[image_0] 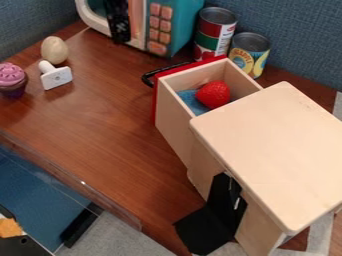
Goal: Closed the drawer
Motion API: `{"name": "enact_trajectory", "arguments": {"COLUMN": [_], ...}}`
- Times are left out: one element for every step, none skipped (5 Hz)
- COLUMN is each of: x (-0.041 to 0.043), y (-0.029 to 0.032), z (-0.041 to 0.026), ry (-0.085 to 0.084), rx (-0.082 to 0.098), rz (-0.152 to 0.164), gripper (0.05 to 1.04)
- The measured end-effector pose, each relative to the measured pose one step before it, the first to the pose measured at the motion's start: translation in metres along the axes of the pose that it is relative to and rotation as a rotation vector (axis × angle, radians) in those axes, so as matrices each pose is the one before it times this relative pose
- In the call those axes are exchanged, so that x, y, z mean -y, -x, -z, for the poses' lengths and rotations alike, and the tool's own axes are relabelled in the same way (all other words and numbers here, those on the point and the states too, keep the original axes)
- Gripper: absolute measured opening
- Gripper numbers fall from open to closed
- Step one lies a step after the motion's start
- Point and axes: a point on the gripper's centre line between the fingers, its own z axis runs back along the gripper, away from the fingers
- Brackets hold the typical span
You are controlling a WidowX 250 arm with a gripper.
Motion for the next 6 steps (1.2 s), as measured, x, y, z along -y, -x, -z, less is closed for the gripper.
{"name": "enact_trajectory", "arguments": {"x": [-0.01293, -0.00133, 0.00290, -0.00329, -0.00762, -0.00731], "y": [0.00111, 0.00888, 0.00513, 0.00056, -0.00446, -0.02306], "z": [0.00295, 0.00295, -0.00261, -0.00333, 0.00391, 0.01074], "ry": [-0.0283, -0.0317, -0.0005, -0.0047, 0.0134, 0.0448], "rx": [-0.0148, 0.0017, 0.0399, -0.0006, -0.0152, -0.0101], "rz": [0.2828, 0.2704, 0.2027, 0.0878, 0.0197, 0.0522], "gripper": [1.001, 1.001, 1.001, 1.001, 1.001, 1.001]}}
